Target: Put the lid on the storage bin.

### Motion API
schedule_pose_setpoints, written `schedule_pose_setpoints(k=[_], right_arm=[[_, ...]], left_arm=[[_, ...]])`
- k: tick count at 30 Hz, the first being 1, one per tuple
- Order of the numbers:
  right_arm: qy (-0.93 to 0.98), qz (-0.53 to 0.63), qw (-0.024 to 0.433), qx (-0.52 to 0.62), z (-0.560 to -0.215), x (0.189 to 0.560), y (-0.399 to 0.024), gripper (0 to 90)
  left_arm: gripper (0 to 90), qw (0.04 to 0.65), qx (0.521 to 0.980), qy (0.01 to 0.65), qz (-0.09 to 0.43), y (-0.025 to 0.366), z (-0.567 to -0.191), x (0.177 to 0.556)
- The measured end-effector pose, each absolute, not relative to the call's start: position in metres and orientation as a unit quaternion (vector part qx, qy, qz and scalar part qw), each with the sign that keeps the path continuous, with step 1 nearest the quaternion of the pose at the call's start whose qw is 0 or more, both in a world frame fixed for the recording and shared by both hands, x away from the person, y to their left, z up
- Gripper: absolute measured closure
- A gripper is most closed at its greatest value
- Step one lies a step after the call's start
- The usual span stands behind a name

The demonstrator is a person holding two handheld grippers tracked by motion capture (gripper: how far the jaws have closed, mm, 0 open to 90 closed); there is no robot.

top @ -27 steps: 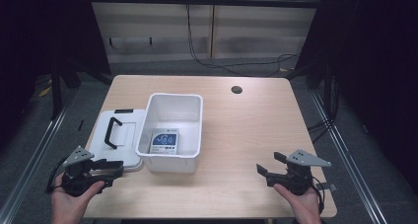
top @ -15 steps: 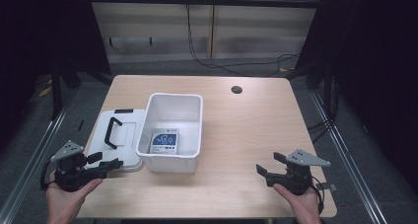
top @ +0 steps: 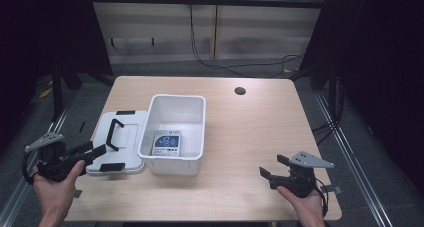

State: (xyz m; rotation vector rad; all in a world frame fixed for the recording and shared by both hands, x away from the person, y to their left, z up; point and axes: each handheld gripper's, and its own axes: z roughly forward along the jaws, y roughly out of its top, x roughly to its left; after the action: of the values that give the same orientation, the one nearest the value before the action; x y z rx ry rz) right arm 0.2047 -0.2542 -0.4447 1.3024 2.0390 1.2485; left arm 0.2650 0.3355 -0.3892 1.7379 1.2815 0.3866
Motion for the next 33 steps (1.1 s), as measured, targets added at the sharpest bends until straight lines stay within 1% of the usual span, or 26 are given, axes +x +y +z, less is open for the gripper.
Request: schedule_pose_setpoints(k=[1, 2, 4, 6, 11, 13, 14, 17, 19, 22, 25, 28, 29, 31, 33], right_arm=[[0.732, 0.448, 0.207, 0.469, -0.445, 0.205, -0.254, 21.4], [0.732, 0.448, 0.208, 0.469, -0.445, 0.205, -0.254, 21.4], [0.733, 0.448, 0.206, 0.469, -0.445, 0.205, -0.254, 21.4], [0.734, 0.447, 0.207, 0.468, -0.445, 0.205, -0.254, 21.7], [0.736, 0.446, 0.208, 0.465, -0.445, 0.205, -0.253, 21.7], [0.736, 0.446, 0.207, 0.465, -0.445, 0.205, -0.253, 21.7], [0.738, 0.445, 0.207, 0.463, -0.445, 0.205, -0.253, 21.7], [0.738, 0.445, 0.204, 0.464, -0.445, 0.205, -0.252, 21.7], [0.739, 0.444, 0.204, 0.464, -0.445, 0.204, -0.252, 21.7], [0.739, 0.444, 0.203, 0.464, -0.445, 0.205, -0.252, 21.7], [0.739, 0.445, 0.203, 0.463, -0.445, 0.205, -0.252, 21.7], [0.743, 0.443, 0.203, 0.459, -0.446, 0.206, -0.252, 21.7], [0.743, 0.443, 0.202, 0.459, -0.446, 0.206, -0.252, 21.7], [0.744, 0.442, 0.202, 0.459, -0.446, 0.206, -0.252, 21.7], [0.742, 0.444, 0.201, 0.46, -0.446, 0.205, -0.251, 21.7]], left_arm=[[43.9, 0.444, 0.713, 0.519, 0.159, 0.335, -0.388, 0.268], [45.8, 0.442, 0.715, 0.518, 0.158, 0.335, -0.388, 0.27], [46.0, 0.428, 0.72, 0.521, 0.161, 0.333, -0.387, 0.277], [46.0, 0.423, 0.719, 0.526, 0.165, 0.332, -0.387, 0.285], [46.0, 0.401, 0.721, 0.542, 0.155, 0.332, -0.385, 0.302], [46.9, 0.399, 0.72, 0.544, 0.16, 0.333, -0.384, 0.304], [50.0, 0.392, 0.724, 0.544, 0.163, 0.332, -0.382, 0.308], [50.1, 0.387, 0.728, 0.544, 0.156, 0.332, -0.378, 0.314], [51.9, 0.387, 0.725, 0.548, 0.156, 0.332, -0.376, 0.317], [50.7, 0.392, 0.726, 0.546, 0.146, 0.333, -0.372, 0.324], [53.0, 0.389, 0.725, 0.551, 0.14, 0.333, -0.371, 0.33], [59.3, 0.359, 0.738, 0.556, 0.128, 0.331, -0.371, 0.34], [59.4, 0.348, 0.744, 0.556, 0.126, 0.33, -0.371, 0.343], [62.0, 0.343, 0.742, 0.56, 0.138, 0.329, -0.371, 0.345], [63.3, 0.338, 0.745, 0.559, 0.136, 0.328, -0.37, 0.349]])
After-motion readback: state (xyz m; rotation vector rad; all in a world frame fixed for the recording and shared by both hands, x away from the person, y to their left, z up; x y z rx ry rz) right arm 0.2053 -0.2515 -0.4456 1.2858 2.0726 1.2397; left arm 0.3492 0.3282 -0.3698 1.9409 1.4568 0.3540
